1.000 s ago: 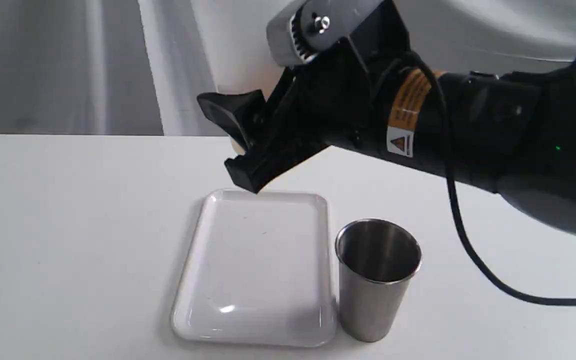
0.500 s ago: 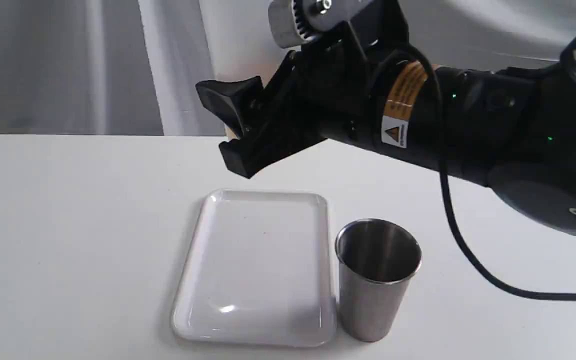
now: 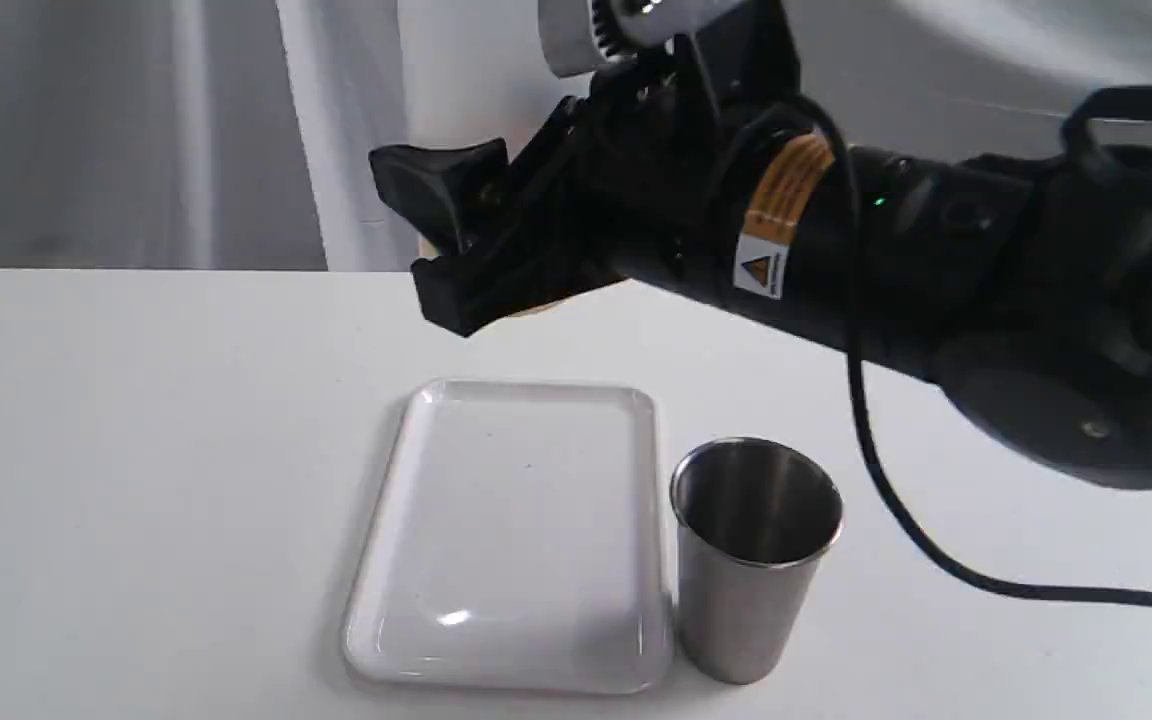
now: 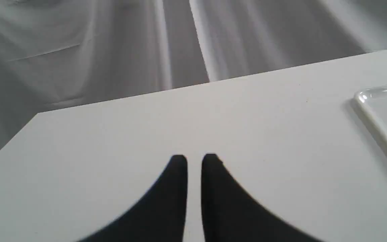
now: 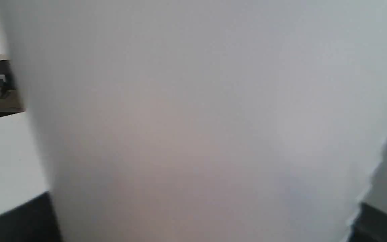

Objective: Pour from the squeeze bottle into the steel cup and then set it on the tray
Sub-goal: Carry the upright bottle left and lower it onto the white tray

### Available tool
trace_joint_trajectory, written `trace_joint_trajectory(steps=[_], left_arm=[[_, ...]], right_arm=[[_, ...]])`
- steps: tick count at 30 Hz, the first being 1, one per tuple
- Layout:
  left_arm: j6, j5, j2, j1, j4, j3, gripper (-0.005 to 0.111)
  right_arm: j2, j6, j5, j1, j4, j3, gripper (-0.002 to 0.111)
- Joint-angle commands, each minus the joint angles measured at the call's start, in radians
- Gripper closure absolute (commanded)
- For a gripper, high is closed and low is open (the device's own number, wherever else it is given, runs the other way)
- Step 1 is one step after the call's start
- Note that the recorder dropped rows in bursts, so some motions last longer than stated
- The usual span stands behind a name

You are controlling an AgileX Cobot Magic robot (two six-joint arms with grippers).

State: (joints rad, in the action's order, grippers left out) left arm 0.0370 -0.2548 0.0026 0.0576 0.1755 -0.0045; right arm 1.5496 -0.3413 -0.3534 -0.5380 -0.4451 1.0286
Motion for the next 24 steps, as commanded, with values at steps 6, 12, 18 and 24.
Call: trace_joint_trajectory(steps=[6, 12, 18, 24], left_arm=[[-0.007, 0.015, -0.003, 0.002, 0.000, 0.004, 0.098], [-0.007, 0.015, -0.003, 0.002, 0.000, 0.004, 0.098], [-0.007, 0.015, -0.003, 0.002, 0.000, 0.004, 0.098], [-0.005, 0.015, -0.003, 0.002, 0.000, 0.004, 0.098]], right_arm=[[0.160, 0.007, -0.191, 0.001, 0.068, 0.010, 0.108], [0.220, 0.013, -0.243, 0.001, 0.106, 0.010, 0.108], [0.266, 0.052, -0.323, 0.001, 0.148, 0.010, 0.108], [0.272, 0.055, -0.301, -0.002, 0.202, 0.010, 0.108]])
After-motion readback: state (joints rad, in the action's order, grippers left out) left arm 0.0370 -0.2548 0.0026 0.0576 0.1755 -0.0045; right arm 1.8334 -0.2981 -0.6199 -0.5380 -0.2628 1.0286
